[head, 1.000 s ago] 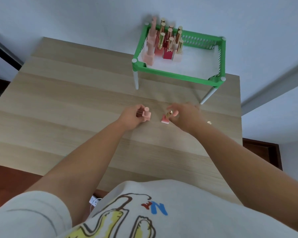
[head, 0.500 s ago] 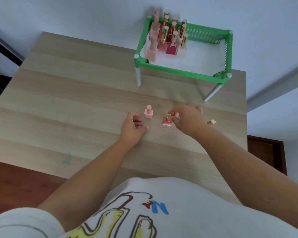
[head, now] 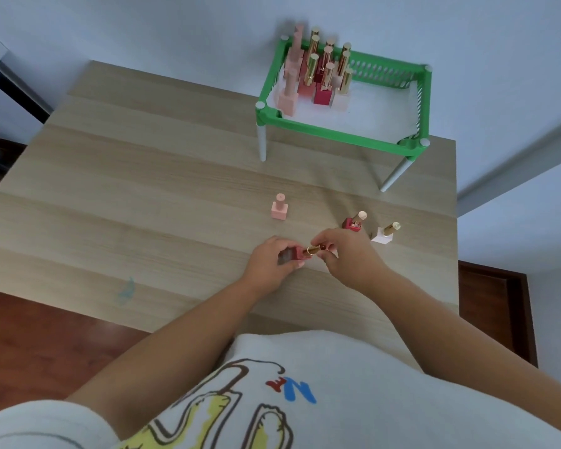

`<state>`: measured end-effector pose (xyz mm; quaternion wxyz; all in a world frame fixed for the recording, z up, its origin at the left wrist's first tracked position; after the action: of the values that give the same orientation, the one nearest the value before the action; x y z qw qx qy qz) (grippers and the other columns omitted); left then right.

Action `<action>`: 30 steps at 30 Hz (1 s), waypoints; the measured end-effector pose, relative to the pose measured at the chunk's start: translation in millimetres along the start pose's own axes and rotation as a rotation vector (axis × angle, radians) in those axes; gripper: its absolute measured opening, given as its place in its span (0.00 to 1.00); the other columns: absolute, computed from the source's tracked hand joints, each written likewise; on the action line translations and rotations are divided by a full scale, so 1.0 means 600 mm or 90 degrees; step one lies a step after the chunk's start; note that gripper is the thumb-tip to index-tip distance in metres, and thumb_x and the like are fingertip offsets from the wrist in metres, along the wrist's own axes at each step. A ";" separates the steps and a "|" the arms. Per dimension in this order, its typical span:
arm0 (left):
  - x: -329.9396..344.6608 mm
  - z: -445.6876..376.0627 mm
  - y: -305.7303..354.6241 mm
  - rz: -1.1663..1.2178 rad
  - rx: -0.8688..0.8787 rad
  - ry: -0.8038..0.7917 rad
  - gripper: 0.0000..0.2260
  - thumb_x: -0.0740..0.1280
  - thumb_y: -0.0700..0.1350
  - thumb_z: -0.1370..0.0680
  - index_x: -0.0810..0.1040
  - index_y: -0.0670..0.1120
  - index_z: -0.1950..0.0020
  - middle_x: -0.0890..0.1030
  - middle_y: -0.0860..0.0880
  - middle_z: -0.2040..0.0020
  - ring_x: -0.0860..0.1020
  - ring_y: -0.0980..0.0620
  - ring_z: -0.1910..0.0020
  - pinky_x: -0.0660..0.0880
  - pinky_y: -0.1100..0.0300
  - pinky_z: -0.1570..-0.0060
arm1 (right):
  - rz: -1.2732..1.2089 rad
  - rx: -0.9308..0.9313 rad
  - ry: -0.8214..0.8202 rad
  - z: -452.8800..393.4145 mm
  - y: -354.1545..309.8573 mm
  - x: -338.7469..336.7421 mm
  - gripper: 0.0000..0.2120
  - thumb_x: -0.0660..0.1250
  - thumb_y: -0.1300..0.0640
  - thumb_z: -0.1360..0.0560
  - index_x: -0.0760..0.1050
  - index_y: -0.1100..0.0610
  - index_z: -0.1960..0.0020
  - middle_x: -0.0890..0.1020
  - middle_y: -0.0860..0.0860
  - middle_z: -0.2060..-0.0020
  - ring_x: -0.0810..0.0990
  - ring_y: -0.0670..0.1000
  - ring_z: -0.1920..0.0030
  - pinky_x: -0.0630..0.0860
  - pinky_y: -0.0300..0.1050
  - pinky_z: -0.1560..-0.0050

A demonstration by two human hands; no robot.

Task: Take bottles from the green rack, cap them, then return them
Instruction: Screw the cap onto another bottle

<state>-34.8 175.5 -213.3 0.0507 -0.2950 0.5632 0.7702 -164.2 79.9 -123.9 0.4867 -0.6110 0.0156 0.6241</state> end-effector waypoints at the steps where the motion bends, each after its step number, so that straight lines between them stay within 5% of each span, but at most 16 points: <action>1: -0.004 0.003 0.003 0.000 0.004 -0.007 0.14 0.76 0.47 0.30 0.82 0.52 0.44 0.79 0.56 0.52 0.75 0.60 0.55 0.70 0.67 0.53 | -0.009 0.007 0.012 0.007 0.005 -0.003 0.10 0.67 0.63 0.27 0.79 0.56 0.46 0.83 0.51 0.53 0.78 0.50 0.52 0.66 0.34 0.53; 6: -0.031 0.021 0.035 0.006 0.037 -0.040 0.13 0.76 0.47 0.30 0.83 0.55 0.46 0.80 0.55 0.53 0.78 0.57 0.53 0.75 0.62 0.52 | -0.033 0.018 0.046 0.033 0.015 -0.017 0.13 0.65 0.68 0.30 0.82 0.54 0.52 0.78 0.44 0.60 0.73 0.41 0.61 0.69 0.28 0.57; 10: -0.051 0.034 0.069 0.048 0.069 -0.015 0.14 0.77 0.43 0.31 0.84 0.50 0.46 0.80 0.49 0.54 0.79 0.51 0.55 0.78 0.57 0.52 | -0.097 0.007 0.104 0.047 0.011 -0.032 0.12 0.69 0.68 0.31 0.83 0.53 0.54 0.80 0.46 0.56 0.76 0.44 0.60 0.69 0.26 0.57; 18: -0.076 0.052 0.104 0.081 0.109 0.034 0.14 0.77 0.43 0.30 0.83 0.53 0.46 0.76 0.59 0.57 0.77 0.57 0.59 0.75 0.67 0.57 | -0.138 -0.054 0.133 0.068 0.001 -0.062 0.08 0.71 0.63 0.29 0.81 0.50 0.54 0.78 0.43 0.63 0.74 0.41 0.64 0.69 0.30 0.58; 21: -0.081 0.057 0.117 0.100 0.122 0.044 0.14 0.77 0.44 0.30 0.83 0.57 0.47 0.77 0.59 0.55 0.78 0.57 0.57 0.77 0.66 0.56 | -0.176 -0.050 0.144 0.071 0.002 -0.069 0.09 0.71 0.63 0.29 0.81 0.50 0.54 0.80 0.48 0.61 0.77 0.44 0.62 0.72 0.40 0.51; 25: -0.091 0.061 0.126 0.118 0.101 0.019 0.14 0.76 0.47 0.30 0.81 0.64 0.50 0.78 0.65 0.56 0.77 0.61 0.58 0.73 0.71 0.56 | -0.237 -0.088 0.170 0.082 -0.003 -0.079 0.11 0.71 0.66 0.29 0.82 0.52 0.52 0.83 0.49 0.56 0.80 0.47 0.57 0.75 0.33 0.49; 30: -0.097 0.066 0.128 0.135 0.068 -0.095 0.08 0.73 0.49 0.27 0.83 0.59 0.49 0.83 0.57 0.55 0.76 0.55 0.60 0.73 0.62 0.55 | -0.267 -0.137 0.163 0.087 -0.010 -0.080 0.10 0.70 0.69 0.29 0.83 0.57 0.53 0.83 0.49 0.53 0.81 0.47 0.51 0.76 0.36 0.46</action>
<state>-34.4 197.8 -111.6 0.0264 -0.1727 0.6262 0.7598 -210.2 86.6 -70.0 0.5317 -0.7231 -0.1168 0.4253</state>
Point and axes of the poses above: each hand's wrist, its own z-axis away from the middle knuckle, its own x-axis out of the palm, y = z × x, the point moved 4 cm from there along -z, towards the middle knuckle
